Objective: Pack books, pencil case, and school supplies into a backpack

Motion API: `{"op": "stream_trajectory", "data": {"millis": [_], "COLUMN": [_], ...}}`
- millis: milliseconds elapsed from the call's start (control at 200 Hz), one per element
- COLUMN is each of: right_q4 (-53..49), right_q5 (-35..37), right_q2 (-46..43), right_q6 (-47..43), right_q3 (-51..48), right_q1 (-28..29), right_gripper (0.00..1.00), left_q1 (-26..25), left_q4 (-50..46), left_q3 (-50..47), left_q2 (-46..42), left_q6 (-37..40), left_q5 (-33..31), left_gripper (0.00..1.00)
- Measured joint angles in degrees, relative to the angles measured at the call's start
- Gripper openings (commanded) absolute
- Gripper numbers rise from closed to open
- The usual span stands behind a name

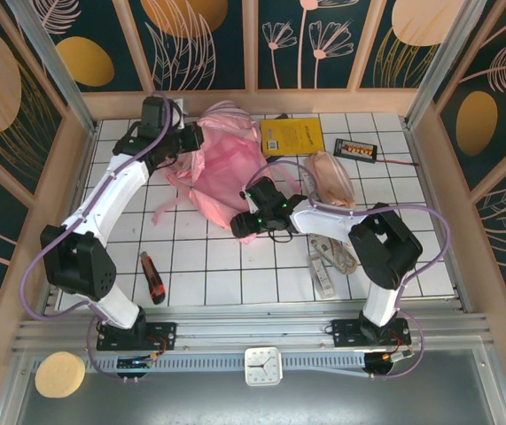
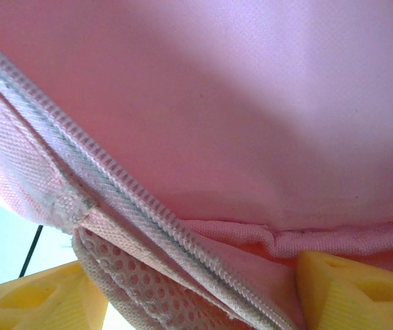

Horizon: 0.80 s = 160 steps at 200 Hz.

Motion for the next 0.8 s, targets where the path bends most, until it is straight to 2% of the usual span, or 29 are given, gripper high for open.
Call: {"op": "stream_trajectory", "data": {"millis": [110,280,405,495,645,801], "right_q4": [2.6,6.3,6.5,5.6,4.1,2.4], "right_q5": [0.1,-1.4,-3.5,-6.5,-14.1,-17.2], "right_q2": [0.0,-0.5,-2.0,-4.6,-11.8,-16.5], "right_q6": [-0.7,-1.5,-1.5,-1.0,3.5,10.3], "right_q3": [-1.8,-4.5,-5.0,-5.0,-3.1,6.0], "right_q1": [-0.5,-2.4,-3.7,-4.9,-9.3,-18.2], "right_gripper": [0.72,0.72,0.82,0.99,0.99,0.99], "left_q1": [2.8,4.5,4.6,4.6,4.0,3.2], "left_q4": [-3.4,-6.8,-6.9,-2.9,2.9,5.5], "left_q3": [4.1,8.6,8.4,4.1,-5.9,-11.1], "left_q2": [0.2,0.2,0.2,-1.2,-5.3,-8.4], "left_q6": [0.0,0.5,1.4,1.4,1.8,2.5], "left_q5": [0.0,-0.5,-0.2,2.3,5.7,6.1], "left_gripper": [0.0,0.0,0.0,0.0,0.0,0.0]}}
